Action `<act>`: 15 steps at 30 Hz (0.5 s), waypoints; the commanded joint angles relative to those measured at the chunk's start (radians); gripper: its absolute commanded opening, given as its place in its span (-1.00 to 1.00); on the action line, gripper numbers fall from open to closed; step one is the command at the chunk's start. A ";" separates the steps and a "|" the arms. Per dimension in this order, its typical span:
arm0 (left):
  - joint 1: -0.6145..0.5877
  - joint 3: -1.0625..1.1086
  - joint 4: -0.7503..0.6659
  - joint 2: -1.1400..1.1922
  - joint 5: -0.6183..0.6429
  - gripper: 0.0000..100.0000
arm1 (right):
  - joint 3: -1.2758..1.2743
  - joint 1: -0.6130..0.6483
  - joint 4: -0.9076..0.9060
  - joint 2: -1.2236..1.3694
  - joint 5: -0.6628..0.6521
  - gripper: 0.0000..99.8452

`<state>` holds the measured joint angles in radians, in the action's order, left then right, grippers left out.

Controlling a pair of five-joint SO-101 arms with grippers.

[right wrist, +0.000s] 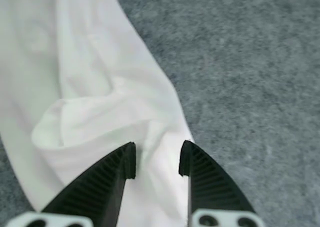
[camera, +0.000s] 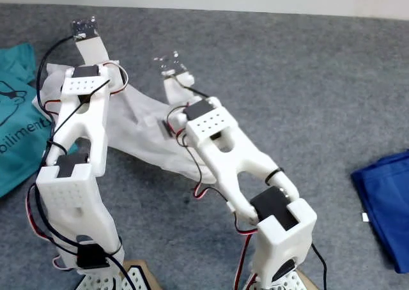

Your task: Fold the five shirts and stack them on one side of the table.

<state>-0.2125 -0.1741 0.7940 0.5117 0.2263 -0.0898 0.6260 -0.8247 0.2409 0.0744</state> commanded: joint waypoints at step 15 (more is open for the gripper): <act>0.031 -0.038 -0.095 -0.008 0.008 -0.99 | -0.031 -0.234 -0.007 -0.079 -0.003 -0.99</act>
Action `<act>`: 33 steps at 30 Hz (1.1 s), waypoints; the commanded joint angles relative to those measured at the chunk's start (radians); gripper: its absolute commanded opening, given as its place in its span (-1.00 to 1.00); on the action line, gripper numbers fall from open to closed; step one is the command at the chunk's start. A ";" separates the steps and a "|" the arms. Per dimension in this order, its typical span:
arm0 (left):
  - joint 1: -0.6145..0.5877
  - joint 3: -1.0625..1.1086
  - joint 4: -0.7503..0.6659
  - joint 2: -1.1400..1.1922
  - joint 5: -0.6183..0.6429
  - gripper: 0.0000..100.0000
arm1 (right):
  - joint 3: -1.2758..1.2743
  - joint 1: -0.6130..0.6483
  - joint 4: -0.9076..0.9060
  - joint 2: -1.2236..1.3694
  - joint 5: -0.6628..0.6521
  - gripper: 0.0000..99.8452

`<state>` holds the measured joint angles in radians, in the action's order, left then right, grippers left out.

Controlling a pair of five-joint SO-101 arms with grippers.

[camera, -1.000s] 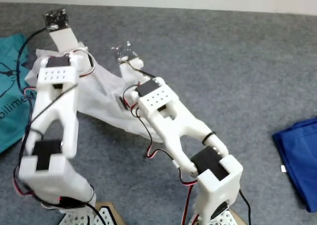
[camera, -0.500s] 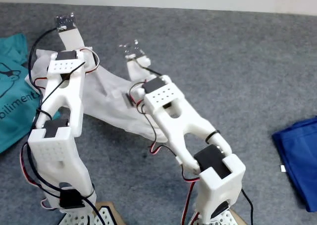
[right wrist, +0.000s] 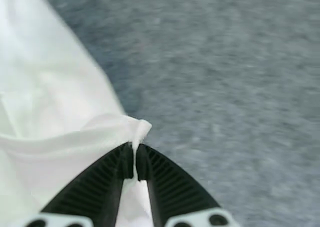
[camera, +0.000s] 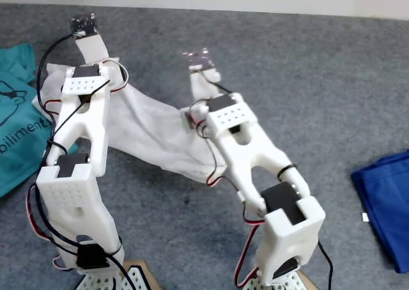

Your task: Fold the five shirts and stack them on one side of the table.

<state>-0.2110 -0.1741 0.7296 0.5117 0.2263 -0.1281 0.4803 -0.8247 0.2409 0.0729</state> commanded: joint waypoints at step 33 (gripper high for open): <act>0.122 -0.323 -0.118 0.165 0.006 -0.99 | -0.197 -0.292 0.202 -0.300 0.140 -0.43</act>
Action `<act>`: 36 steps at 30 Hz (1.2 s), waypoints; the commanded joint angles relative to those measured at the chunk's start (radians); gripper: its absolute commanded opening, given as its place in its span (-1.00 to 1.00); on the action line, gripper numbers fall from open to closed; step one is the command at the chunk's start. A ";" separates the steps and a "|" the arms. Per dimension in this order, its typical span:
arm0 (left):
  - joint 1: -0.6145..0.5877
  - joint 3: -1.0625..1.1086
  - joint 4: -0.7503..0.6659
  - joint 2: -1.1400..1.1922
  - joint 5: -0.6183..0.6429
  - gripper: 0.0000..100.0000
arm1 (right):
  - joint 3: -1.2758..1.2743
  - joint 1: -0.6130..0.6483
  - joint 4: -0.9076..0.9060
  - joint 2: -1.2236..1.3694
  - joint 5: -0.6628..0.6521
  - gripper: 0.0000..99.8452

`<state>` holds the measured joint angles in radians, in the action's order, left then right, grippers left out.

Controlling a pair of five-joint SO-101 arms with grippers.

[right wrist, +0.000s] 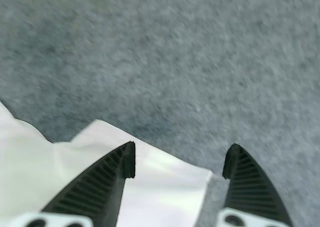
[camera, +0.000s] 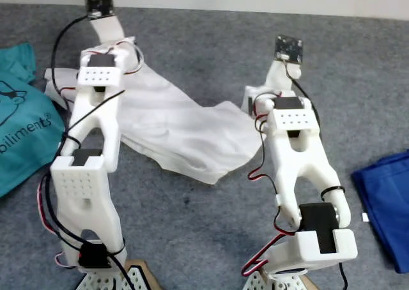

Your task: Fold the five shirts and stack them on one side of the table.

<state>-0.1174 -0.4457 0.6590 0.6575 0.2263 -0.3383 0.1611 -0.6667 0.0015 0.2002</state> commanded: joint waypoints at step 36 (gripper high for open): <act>0.056 -0.981 0.468 0.653 0.003 -0.99 | -0.021 0.056 0.028 -0.061 0.054 -0.47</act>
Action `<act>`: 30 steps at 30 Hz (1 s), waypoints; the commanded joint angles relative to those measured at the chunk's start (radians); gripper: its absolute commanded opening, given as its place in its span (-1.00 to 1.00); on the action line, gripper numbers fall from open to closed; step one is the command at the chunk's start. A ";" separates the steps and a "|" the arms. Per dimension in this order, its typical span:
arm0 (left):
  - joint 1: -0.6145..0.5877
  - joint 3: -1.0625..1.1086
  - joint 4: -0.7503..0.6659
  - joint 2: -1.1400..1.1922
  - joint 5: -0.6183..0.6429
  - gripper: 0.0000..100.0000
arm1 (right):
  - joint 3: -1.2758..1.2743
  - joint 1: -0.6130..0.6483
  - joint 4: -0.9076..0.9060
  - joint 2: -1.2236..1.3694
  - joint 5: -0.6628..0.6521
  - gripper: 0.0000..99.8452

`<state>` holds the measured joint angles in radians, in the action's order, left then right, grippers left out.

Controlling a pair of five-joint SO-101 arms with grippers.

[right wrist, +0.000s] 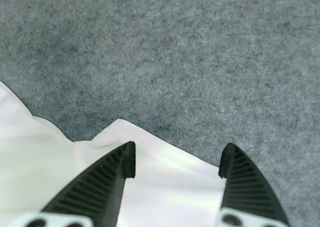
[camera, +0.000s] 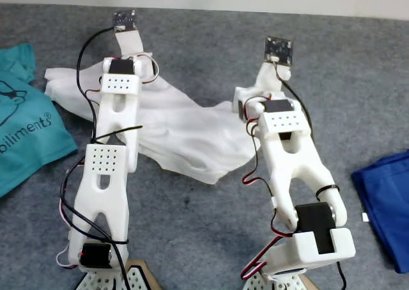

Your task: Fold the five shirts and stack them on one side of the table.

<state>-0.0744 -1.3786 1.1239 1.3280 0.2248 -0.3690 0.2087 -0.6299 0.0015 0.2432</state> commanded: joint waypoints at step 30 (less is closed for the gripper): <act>-0.094 0.048 0.118 -0.142 -0.081 -0.64 | -0.025 0.019 -0.008 -0.061 0.009 -0.47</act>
<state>-0.1573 -1.3602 1.2988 1.2589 0.1649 -0.4012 0.2133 -0.6329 0.0015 0.2432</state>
